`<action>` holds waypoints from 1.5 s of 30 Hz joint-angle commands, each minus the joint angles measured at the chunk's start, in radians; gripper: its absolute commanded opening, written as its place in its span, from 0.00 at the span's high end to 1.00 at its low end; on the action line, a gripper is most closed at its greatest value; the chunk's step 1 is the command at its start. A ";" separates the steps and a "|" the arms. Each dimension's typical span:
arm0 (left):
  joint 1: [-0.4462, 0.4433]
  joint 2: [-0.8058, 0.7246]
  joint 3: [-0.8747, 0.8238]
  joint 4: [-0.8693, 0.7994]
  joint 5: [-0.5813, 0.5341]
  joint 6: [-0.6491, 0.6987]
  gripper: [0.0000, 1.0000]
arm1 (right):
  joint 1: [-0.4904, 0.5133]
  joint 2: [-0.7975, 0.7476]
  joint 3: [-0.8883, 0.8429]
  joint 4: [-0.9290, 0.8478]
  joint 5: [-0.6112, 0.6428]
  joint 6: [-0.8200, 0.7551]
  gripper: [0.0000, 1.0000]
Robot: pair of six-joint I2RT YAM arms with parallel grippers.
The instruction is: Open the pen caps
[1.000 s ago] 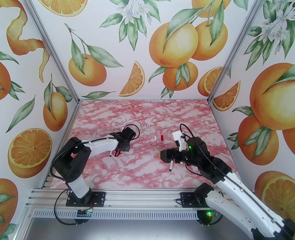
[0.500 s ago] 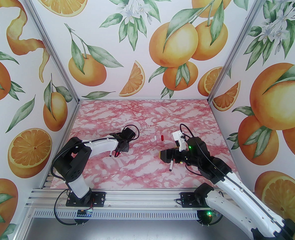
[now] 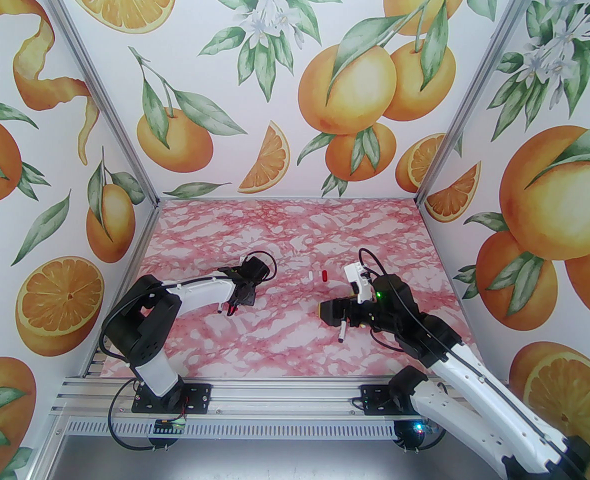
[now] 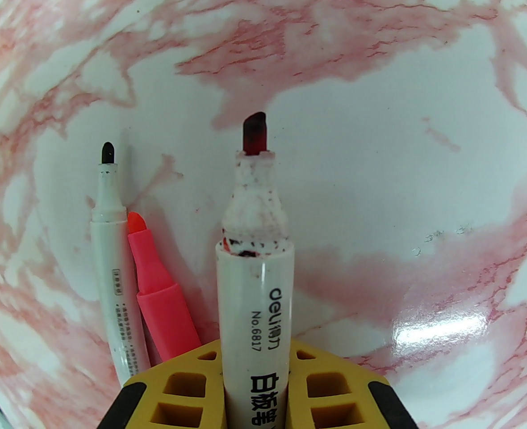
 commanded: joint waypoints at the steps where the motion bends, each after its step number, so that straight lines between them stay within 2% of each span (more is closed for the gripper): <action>1: 0.008 -0.032 -0.004 -0.020 0.001 -0.005 0.77 | 0.006 0.001 -0.010 0.014 0.000 0.008 0.00; 8: 0.006 -0.046 0.001 -0.028 0.008 -0.005 0.73 | 0.006 0.002 -0.015 0.016 0.000 0.010 0.00; 17: -0.006 -0.137 0.029 -0.067 0.036 -0.011 0.67 | 0.006 0.002 -0.011 0.017 0.003 0.013 0.00; 22: -0.027 -0.215 0.030 -0.052 0.117 -0.028 0.67 | 0.005 -0.007 0.007 -0.025 0.070 0.038 0.01; 25: -0.047 -0.261 0.016 -0.008 0.214 -0.048 0.67 | 0.006 -0.008 0.031 -0.105 0.175 0.074 0.03; 29: -0.094 -0.315 -0.020 0.093 0.343 -0.074 0.68 | 0.005 -0.003 0.048 -0.220 0.301 0.128 0.11; 35: -0.116 -0.428 -0.143 0.337 0.516 -0.058 0.68 | 0.004 0.026 0.015 -0.251 0.376 0.210 0.23; 43: -0.119 -0.566 -0.275 0.477 0.644 -0.069 0.55 | 0.004 0.180 -0.039 -0.150 0.428 0.247 0.44; 45: -0.119 -0.594 -0.295 0.481 0.652 -0.078 0.52 | 0.004 0.219 -0.050 -0.115 0.424 0.253 0.46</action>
